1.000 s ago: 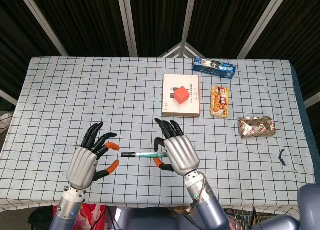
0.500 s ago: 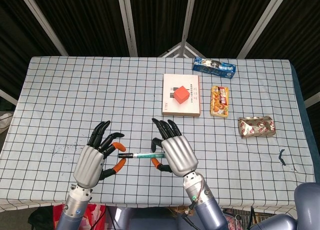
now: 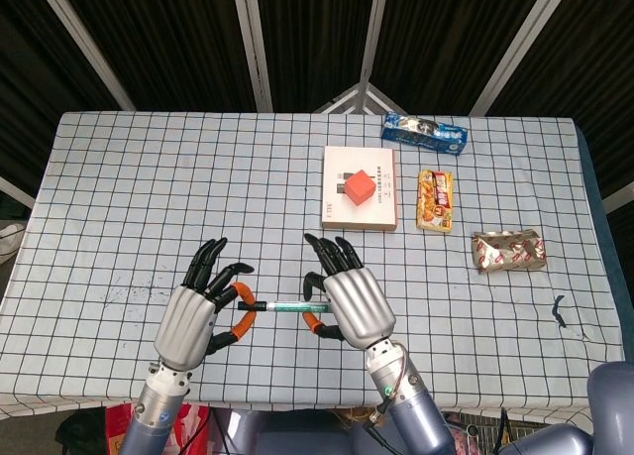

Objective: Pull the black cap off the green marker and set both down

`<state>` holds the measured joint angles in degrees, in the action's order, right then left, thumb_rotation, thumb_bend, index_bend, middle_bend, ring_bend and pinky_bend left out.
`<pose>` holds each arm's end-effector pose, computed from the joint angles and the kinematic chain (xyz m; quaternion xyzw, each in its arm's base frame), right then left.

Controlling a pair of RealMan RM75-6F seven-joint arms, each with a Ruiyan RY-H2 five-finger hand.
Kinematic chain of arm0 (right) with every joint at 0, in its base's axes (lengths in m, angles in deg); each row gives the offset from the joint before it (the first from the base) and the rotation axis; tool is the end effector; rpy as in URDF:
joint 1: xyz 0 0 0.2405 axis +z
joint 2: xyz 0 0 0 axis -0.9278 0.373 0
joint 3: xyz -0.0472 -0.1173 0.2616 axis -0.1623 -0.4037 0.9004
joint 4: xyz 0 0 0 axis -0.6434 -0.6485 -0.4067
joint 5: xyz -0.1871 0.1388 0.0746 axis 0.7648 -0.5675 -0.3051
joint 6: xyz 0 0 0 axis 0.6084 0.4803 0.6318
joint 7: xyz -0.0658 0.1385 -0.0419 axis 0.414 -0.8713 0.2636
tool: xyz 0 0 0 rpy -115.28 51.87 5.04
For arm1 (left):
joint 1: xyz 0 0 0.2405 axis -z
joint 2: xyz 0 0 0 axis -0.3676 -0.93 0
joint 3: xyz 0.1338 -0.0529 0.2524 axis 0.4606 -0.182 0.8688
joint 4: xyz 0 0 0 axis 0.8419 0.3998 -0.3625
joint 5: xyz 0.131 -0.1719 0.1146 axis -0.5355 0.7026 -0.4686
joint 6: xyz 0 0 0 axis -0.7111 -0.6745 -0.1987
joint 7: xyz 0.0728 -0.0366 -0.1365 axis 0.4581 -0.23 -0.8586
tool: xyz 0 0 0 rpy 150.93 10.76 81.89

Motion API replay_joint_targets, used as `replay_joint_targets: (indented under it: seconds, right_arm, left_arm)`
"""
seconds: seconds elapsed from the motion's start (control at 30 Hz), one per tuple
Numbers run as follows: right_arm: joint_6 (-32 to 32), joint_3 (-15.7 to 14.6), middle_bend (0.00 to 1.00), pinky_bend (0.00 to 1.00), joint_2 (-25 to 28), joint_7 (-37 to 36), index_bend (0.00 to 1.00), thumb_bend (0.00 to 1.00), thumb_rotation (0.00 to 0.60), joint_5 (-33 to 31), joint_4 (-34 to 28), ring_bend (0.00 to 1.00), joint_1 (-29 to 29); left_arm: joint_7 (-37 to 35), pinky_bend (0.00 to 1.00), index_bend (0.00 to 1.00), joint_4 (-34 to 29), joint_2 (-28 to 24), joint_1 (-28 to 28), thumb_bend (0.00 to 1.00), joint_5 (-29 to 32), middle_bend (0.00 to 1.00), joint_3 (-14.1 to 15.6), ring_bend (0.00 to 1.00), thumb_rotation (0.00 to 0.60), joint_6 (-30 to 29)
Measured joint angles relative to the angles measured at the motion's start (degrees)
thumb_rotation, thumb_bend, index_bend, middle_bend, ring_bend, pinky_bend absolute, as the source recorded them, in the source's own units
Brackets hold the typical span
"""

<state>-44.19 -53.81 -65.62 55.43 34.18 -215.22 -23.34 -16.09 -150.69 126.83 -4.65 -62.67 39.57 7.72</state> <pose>0.0030 -0.2566 0.0276 0.6615 -0.4453 0.4853 0.3587 -0.0775 0.2166 0.0069 -0.5876 -0.3322 -0.6257 0.3909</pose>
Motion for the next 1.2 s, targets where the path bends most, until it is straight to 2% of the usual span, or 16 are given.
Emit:
replay_joint_targets:
  seconds: [0.33, 0.77, 1.2]
  right_arm:
    - [0.04, -0.40, 0.06, 0.06, 0.64, -0.73, 0.69, 0.45, 0.600, 0.21, 0.00, 0.09, -0.29]
    - [0.13, -0.90, 0.06, 0.06, 0.93, -1.57, 0.70, 0.45, 0.600, 0.89, 0.00, 0.09, -0.57]
    - [0.37, -1.44, 0.06, 0.06, 1.62, -2.22, 0.70, 0.46, 0.600, 0.67, 0.00, 0.09, -1.10]
  left_arm:
    - [-0.14, 0.03, 0.55, 0.61, 0.20, 0.53, 0.42, 1.21, 0.30, -0.31, 0.00, 0.600, 0.22]
    - [-0.89, 0.03, 0.57, 1.02, -0.20, 0.32, 0.50, 1.52, 0.32, -0.26, 0.00, 0.600, -1.31]
    - [-2.99, 0.03, 0.58, 1.61, -1.67, -0.25, 0.51, 1.40, 0.32, 0.45, 0.00, 0.600, -2.63]
